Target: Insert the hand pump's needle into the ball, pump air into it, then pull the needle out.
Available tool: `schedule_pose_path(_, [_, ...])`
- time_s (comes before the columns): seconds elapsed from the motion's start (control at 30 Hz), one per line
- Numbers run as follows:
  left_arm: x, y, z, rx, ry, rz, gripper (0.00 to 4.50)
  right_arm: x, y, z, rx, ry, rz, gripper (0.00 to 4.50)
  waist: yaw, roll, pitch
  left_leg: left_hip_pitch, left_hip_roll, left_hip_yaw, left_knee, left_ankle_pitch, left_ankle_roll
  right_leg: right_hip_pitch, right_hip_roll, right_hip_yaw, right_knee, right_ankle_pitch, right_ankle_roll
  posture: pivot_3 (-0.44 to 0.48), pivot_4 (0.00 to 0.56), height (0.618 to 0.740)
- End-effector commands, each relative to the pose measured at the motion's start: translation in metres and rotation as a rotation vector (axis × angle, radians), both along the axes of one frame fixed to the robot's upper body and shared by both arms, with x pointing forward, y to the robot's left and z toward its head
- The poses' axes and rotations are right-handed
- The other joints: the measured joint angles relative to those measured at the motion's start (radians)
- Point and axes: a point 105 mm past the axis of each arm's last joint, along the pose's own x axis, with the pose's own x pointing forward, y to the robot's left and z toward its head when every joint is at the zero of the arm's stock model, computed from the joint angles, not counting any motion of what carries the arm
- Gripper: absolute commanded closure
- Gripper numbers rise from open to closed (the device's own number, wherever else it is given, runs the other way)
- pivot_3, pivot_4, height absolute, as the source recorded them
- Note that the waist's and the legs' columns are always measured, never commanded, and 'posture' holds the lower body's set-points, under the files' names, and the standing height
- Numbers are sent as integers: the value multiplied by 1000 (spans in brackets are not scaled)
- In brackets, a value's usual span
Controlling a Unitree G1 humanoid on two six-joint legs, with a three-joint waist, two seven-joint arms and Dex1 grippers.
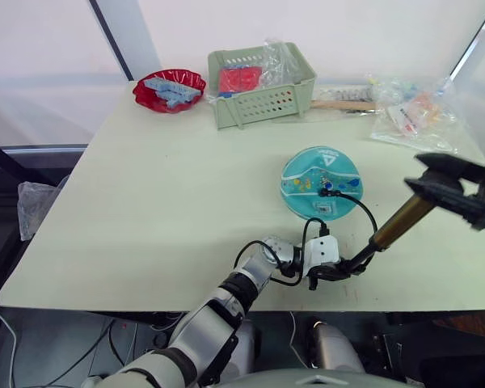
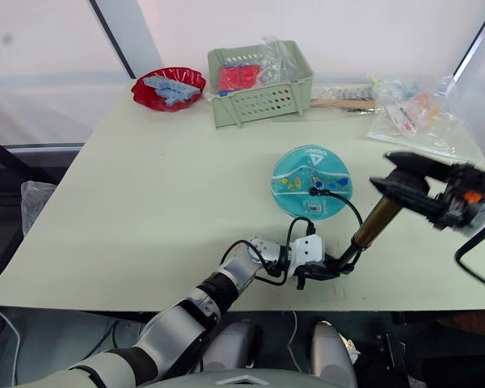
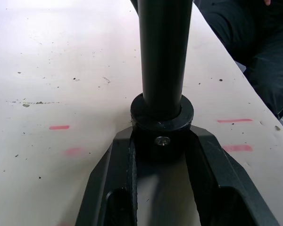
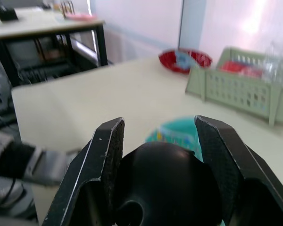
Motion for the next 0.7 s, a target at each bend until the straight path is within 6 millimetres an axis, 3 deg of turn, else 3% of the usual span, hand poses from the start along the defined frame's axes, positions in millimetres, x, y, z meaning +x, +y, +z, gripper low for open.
schedule_pose_path(0.03, [-8,23,-37,134,93,46,3540,4,2,-43,-40,87,-27,2595,-3,0,-1,1,0,0,0,0,0,2,0,0,0,-2,4,0,150,737])
schedule_pose_path(0.27, [-7,24,-37,138,92,48,3540,2,6,-103,-77,141,-53,2595,-3,-2,-7,3,2,-3,0,0,-1,3,2,-2,0,-2,4,0,150,737])
schedule_pose_path(0.47, [-6,25,-37,145,89,56,3540,3,8,-116,-70,126,-66,2595,-3,-3,-9,3,1,-3,0,0,-1,2,2,-3,0,-2,4,0,150,737])
schedule_pose_path(0.53, [-6,26,-39,155,103,58,3540,4,11,-106,-39,83,-64,2595,-3,-3,-9,3,2,-4,0,0,-1,3,2,-3,0,-2,4,0,150,737])
schedule_pose_path(0.7, [-7,25,-40,170,119,53,3540,8,12,-55,51,-55,-35,2595,-2,0,-7,2,1,-5,1,0,-1,3,1,-4,0,-2,4,0,150,737])
